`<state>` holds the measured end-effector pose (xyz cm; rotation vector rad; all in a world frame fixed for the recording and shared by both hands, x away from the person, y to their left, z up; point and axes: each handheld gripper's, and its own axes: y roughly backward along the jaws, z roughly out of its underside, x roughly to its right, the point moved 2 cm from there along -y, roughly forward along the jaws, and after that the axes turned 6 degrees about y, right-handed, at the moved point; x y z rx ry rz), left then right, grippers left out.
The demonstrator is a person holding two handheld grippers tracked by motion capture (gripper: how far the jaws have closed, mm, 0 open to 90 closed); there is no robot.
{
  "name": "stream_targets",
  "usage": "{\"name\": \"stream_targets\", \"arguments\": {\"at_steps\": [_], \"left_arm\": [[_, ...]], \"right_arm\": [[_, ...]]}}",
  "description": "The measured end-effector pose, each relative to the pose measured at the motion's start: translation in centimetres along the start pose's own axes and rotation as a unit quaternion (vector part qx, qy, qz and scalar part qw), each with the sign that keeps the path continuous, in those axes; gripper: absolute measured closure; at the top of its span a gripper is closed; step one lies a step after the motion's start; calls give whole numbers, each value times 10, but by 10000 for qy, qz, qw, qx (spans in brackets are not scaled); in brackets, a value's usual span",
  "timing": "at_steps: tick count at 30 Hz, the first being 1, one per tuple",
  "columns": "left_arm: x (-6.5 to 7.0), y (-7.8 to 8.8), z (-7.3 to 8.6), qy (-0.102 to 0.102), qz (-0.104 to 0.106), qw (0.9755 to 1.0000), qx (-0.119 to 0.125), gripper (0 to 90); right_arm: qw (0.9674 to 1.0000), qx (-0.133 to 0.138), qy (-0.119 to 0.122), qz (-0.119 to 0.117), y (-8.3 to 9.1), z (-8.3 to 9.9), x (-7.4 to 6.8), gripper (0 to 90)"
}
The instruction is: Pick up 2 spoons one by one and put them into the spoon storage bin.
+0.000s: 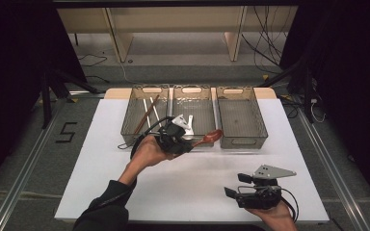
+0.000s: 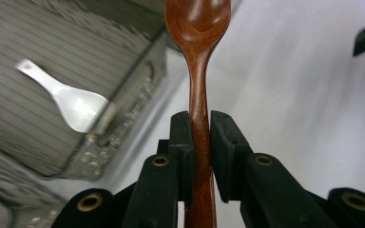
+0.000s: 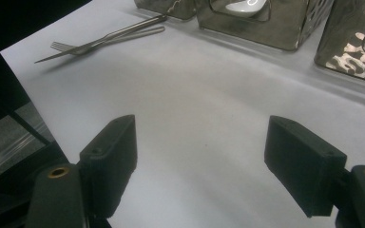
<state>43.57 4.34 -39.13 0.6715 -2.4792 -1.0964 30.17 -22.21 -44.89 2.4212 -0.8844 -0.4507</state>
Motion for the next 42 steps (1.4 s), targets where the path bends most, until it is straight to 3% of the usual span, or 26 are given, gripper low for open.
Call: {"name": "stream_targets", "arguments": {"at_steps": [11,23,42], "left_arm": [[-31,10,-19,374,-377,9981,296,795],[-57,-2,-29,779,-675,9938,409,795],[-71,-14,-40,1087,-851,9889,545,794]], "right_arm": [[10000,-4,0,-4,0,0,0,272],[10000,5,0,-5,0,0,1,272],[10000,2,-14,-19,0,1,1,272]]}}
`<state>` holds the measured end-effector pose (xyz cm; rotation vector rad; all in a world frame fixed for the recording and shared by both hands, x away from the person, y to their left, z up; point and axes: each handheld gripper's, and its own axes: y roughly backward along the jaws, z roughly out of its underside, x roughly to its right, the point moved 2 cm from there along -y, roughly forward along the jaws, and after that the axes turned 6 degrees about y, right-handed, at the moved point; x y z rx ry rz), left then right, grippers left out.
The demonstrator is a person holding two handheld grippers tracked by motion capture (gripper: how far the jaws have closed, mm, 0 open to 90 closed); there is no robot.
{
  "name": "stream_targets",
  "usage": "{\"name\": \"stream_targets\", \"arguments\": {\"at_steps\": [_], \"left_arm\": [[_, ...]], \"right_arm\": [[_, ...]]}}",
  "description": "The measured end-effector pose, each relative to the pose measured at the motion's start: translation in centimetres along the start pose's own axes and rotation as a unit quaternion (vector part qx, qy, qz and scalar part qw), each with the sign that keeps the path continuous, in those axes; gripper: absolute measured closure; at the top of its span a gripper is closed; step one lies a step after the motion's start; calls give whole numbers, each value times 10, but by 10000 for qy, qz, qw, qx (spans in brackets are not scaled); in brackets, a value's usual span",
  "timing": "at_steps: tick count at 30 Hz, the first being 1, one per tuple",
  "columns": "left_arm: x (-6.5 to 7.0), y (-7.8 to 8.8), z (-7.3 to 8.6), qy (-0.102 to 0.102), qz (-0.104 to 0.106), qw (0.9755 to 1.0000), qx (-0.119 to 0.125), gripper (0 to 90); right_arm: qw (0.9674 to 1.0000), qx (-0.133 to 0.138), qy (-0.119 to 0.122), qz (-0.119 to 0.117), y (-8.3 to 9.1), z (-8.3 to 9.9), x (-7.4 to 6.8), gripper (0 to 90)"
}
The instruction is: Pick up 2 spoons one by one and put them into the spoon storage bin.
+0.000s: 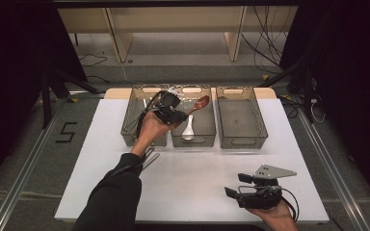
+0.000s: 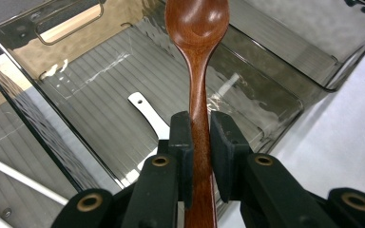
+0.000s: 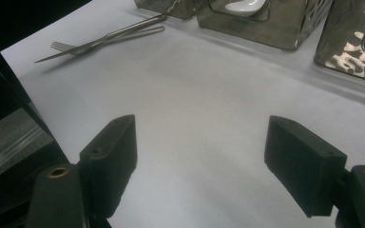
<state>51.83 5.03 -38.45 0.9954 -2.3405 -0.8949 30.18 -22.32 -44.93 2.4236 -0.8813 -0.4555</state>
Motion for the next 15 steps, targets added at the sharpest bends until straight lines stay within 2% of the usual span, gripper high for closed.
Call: {"name": "stream_targets", "arguments": {"at_steps": [15], "left_arm": [[-8,-18,1,190,-75,9997,-136,794]], "right_arm": [[10000,-11,-9,-12,0,0,0,272]]}}
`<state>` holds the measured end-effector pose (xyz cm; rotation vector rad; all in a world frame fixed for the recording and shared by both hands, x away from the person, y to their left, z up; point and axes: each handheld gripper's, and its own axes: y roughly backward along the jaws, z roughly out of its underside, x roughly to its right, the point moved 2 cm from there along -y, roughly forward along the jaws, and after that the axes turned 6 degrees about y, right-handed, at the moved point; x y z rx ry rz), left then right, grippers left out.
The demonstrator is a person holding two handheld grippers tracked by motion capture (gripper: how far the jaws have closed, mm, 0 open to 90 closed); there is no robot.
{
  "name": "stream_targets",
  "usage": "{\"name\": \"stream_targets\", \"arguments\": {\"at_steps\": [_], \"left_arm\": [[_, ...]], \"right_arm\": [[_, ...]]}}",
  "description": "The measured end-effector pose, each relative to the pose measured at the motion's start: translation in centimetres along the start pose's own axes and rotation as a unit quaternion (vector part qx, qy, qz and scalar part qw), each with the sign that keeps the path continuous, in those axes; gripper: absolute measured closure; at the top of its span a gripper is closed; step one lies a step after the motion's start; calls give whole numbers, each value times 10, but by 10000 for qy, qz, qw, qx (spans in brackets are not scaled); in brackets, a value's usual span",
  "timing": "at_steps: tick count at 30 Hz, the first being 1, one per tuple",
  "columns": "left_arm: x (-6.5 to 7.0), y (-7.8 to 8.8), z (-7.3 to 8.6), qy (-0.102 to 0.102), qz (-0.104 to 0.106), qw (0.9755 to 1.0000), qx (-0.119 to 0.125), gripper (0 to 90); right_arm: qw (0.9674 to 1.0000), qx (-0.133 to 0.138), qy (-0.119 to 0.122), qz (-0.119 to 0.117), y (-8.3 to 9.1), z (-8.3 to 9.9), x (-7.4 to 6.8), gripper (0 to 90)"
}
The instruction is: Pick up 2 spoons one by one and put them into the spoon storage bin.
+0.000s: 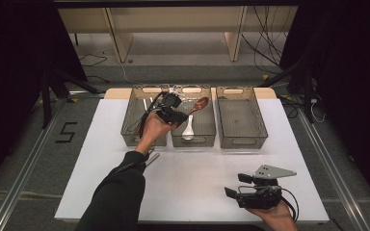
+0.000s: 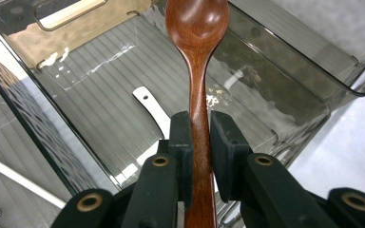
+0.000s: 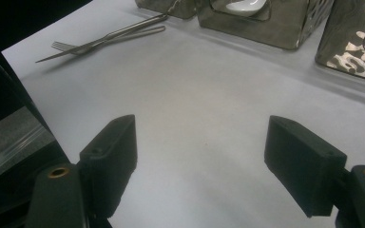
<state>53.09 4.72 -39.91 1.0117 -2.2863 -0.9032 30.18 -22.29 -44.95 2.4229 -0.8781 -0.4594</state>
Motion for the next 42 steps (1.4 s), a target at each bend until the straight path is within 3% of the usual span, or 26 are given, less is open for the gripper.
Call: {"name": "stream_targets", "arguments": {"at_steps": [15,18,20,36,42], "left_arm": [[-3,-15,3,201,-83,9998,-47,777],[-2,-17,3,248,-110,9996,-28,653],[-2,-16,3,293,-121,9995,10,622],[-1,20,7,498,249,9984,-44,311],[-4,39,15,444,269,9987,17,269]], "right_arm": [[10000,12,9,1,1,0,0,272],[10000,11,7,1,1,0,0,272],[10000,14,8,0,1,0,0,272],[10000,32,17,20,1,0,0,272],[10000,22,14,20,1,0,0,272]]}}
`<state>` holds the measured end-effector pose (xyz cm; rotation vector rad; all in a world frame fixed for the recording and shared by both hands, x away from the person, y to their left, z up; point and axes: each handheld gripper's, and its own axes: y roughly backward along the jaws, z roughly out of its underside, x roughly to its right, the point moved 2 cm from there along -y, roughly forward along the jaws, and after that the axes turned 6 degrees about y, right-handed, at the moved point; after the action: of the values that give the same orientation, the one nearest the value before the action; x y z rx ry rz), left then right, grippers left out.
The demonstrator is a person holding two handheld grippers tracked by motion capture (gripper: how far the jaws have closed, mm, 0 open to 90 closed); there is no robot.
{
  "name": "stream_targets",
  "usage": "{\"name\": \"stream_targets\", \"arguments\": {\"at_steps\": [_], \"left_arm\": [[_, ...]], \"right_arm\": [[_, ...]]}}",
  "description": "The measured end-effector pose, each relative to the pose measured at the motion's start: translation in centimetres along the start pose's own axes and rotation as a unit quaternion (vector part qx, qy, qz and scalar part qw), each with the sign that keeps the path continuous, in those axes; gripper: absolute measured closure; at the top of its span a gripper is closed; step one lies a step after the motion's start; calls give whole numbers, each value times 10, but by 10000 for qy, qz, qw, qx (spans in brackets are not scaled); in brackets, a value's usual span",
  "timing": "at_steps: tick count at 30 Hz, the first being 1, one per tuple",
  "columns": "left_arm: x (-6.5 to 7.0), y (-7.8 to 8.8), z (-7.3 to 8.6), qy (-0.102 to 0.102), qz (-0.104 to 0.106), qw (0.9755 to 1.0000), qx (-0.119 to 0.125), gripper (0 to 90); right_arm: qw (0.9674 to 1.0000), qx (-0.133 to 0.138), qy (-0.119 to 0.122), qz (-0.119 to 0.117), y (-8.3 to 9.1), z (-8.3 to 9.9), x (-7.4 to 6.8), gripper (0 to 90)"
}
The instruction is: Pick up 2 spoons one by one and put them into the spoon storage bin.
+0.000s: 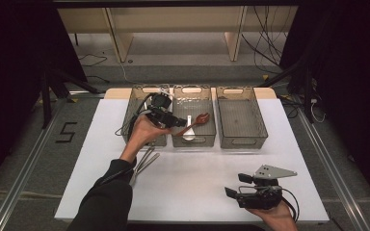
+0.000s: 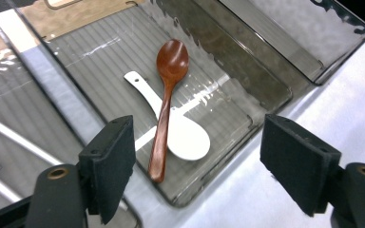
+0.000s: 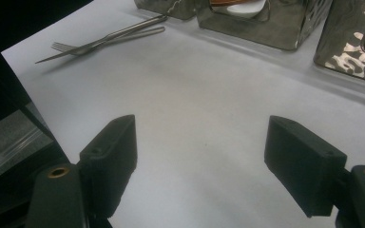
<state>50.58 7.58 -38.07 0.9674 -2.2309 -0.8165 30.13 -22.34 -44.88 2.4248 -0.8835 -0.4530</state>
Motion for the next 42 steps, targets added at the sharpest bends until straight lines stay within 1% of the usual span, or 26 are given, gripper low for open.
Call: {"name": "stream_targets", "arguments": {"at_steps": [4,8,9,12,18,23,29,33,34,38,42], "left_arm": [[-1,11,6,-57,-23,10000,44,254],[-1,20,13,-43,-45,9999,82,243],[-2,22,15,-75,-47,9999,75,241],[-3,28,23,-54,-34,9999,122,237],[-10,38,39,-17,-103,9999,77,227],[-16,46,53,24,-195,9998,-31,223],[-25,50,72,105,-357,9991,-195,223],[-30,50,87,172,-362,9987,-308,221],[-32,50,89,168,-398,9984,-372,219],[-35,52,95,210,-420,9980,-413,216],[-37,54,101,222,-501,9975,-452,209]], "right_arm": [[10000,-1,-7,1,0,0,0,272],[10000,3,-16,-1,0,0,0,272],[10000,1,-12,-5,0,0,0,272],[10000,4,-11,-4,0,0,0,272],[10000,13,-11,-9,1,0,1,272],[10000,16,-10,-16,1,0,0,272],[10000,10,-16,-22,1,0,1,272],[10000,9,-23,-20,1,1,2,272],[10000,15,-18,-22,0,1,2,272],[10000,6,-15,-27,0,1,1,272],[10000,11,-19,-16,1,1,2,272]]}}
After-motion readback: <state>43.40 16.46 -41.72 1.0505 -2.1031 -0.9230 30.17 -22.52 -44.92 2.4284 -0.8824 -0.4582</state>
